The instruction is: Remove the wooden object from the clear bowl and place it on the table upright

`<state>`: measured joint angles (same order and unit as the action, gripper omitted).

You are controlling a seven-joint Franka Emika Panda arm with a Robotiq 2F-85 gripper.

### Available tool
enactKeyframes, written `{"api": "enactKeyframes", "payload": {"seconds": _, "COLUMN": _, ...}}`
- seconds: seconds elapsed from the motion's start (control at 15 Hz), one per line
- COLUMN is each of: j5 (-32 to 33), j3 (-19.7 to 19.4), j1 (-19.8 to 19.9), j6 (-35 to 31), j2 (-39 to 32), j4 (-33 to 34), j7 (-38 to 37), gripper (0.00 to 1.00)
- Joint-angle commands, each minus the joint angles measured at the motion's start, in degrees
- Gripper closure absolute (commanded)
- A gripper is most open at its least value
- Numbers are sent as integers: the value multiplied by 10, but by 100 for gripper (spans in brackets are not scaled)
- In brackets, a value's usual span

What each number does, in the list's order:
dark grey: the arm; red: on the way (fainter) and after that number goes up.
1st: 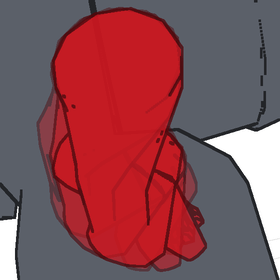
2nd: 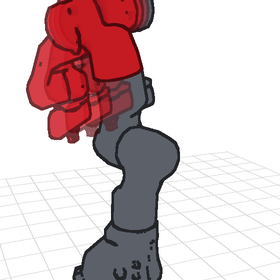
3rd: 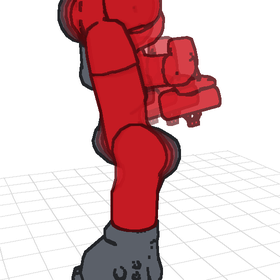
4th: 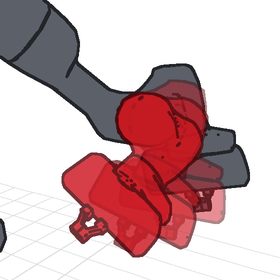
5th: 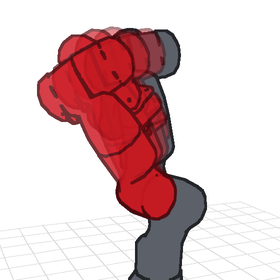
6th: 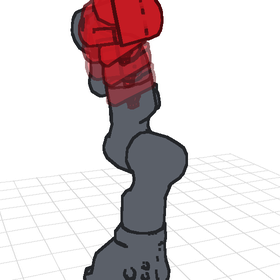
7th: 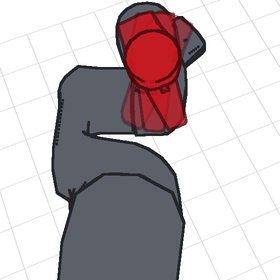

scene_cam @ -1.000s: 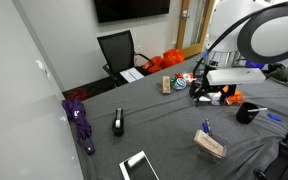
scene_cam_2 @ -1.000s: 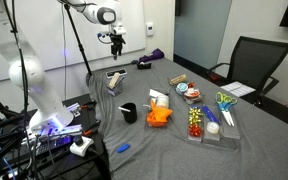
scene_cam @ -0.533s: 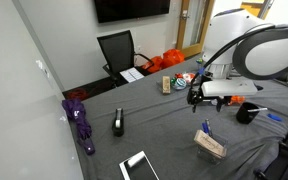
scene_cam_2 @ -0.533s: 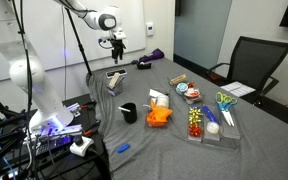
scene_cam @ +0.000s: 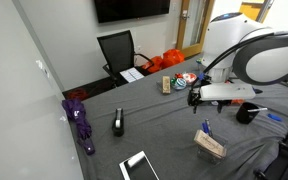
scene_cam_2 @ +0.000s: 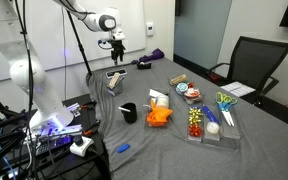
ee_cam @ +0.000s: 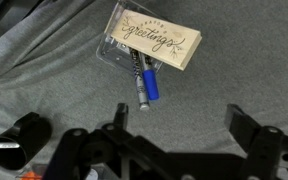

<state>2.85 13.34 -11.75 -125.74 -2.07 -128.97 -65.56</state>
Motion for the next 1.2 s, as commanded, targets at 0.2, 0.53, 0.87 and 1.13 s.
{"api": "enactKeyframes", "payload": {"seconds": 0.2, "j5": 113, "j3": 1, "j1": -51, "j6": 52, "j2": -82, "j4": 41, "j7": -204, "gripper": 0}}
{"api": "enactKeyframes", "payload": {"seconds": 0.53, "j5": 91, "j3": -5, "j1": -77, "j6": 124, "j2": -147, "j4": 99, "j7": -264, "gripper": 0}}
{"api": "enactKeyframes", "payload": {"seconds": 0.87, "j5": 90, "j3": -13, "j1": -89, "j6": 138, "j2": -184, "j4": 137, "j7": -298, "gripper": 0}}
{"api": "enactKeyframes", "payload": {"seconds": 1.13, "j5": 103, "j3": -22, "j1": -102, "j6": 148, "j2": -206, "j4": 149, "j7": -330, "gripper": 0}}
